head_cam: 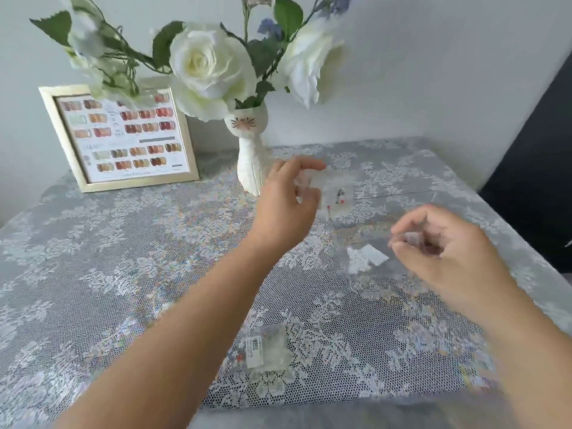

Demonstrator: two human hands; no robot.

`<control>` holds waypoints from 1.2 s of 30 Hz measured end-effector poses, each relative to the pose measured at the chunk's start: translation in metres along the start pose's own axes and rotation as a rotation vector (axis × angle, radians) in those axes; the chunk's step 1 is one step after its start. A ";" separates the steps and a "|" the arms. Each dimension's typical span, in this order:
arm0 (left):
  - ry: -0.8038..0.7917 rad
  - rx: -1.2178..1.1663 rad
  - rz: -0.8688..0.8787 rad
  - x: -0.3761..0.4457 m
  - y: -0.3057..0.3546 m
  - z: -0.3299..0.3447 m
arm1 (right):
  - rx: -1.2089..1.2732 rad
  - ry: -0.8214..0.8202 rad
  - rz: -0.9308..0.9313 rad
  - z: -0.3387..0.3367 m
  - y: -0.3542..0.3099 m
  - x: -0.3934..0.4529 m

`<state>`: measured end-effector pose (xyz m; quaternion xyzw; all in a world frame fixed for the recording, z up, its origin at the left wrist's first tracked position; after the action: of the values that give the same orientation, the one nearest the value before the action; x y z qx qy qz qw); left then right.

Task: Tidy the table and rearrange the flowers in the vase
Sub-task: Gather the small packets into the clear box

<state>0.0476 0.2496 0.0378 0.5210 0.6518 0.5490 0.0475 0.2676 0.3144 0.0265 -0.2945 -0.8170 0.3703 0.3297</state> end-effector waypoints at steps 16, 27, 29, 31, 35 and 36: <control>-0.143 0.011 -0.066 0.008 -0.012 0.074 | 0.219 0.160 0.045 -0.073 0.053 0.051; -0.319 0.493 -0.052 0.011 -0.015 0.065 | -0.230 -0.160 0.122 -0.055 0.073 0.089; -0.331 0.539 -0.038 0.011 -0.017 0.064 | -0.355 -0.162 0.103 -0.052 0.076 0.091; -0.328 0.552 -0.035 0.011 -0.017 0.064 | -0.497 -0.154 0.088 -0.050 0.076 0.090; -0.305 0.553 -0.019 0.008 -0.016 0.064 | -0.717 -0.188 0.079 -0.048 0.073 0.088; -0.296 0.540 -0.017 0.007 -0.014 0.063 | -0.737 -0.193 0.084 -0.048 0.071 0.086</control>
<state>0.0756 0.2985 0.0059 0.5836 0.7645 0.2736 0.0066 0.2680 0.4359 0.0218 -0.3902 -0.9098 0.0910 0.1080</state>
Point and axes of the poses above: each hand's wrist, its own x-axis towards the middle knuckle, its own z-axis out of the palm, y = z × x, the point moved 1 cm from there along x, towards the middle knuckle, and after that the axes turned 2 degrees about z, right-handed, at the moved point
